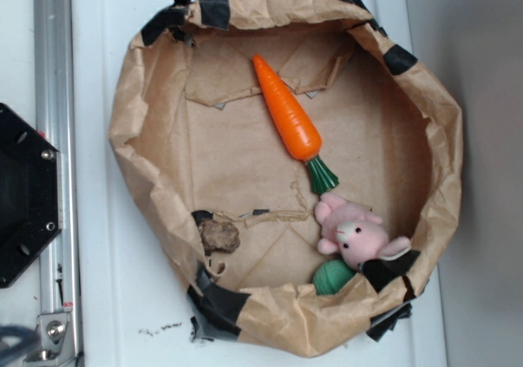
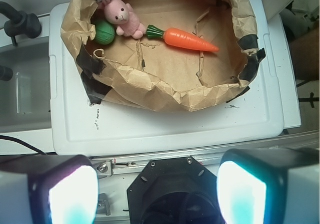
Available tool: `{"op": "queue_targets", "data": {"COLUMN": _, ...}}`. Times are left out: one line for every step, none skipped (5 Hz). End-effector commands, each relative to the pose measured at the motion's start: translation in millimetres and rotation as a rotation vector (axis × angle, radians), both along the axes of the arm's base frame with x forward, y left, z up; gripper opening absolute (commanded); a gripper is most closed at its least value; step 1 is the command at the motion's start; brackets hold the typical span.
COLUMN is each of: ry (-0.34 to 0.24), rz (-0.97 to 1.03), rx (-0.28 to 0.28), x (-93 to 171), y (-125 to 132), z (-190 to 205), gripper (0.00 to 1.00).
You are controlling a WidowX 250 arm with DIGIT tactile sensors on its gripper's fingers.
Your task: Grab the carrot.
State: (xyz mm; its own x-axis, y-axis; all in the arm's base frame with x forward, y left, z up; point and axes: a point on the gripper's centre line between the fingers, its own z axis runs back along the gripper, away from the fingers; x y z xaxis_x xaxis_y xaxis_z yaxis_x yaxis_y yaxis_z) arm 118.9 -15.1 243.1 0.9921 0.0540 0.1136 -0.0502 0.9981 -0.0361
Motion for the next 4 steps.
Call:
{"op": "queue_targets", "data": {"ry": 0.0, "rz": 0.0, "rx": 0.0, "x": 0, "y": 0, "z": 0, "gripper": 1.0}}
{"op": "queue_targets", "data": {"ry": -0.056, "rz": -0.113, "rx": -0.003, "x": 50, "y": 17, "z": -24, "gripper": 1.0}}
{"op": "queue_targets", "data": {"ry": -0.129, "rz": -0.363, "rx": -0.071, "x": 104, "y": 13, "z": -51, "gripper": 1.0}}
{"op": "queue_targets", "data": {"ry": -0.111, "rz": -0.536, "rx": -0.072, "x": 134, "y": 13, "z": -91, "gripper": 1.0}}
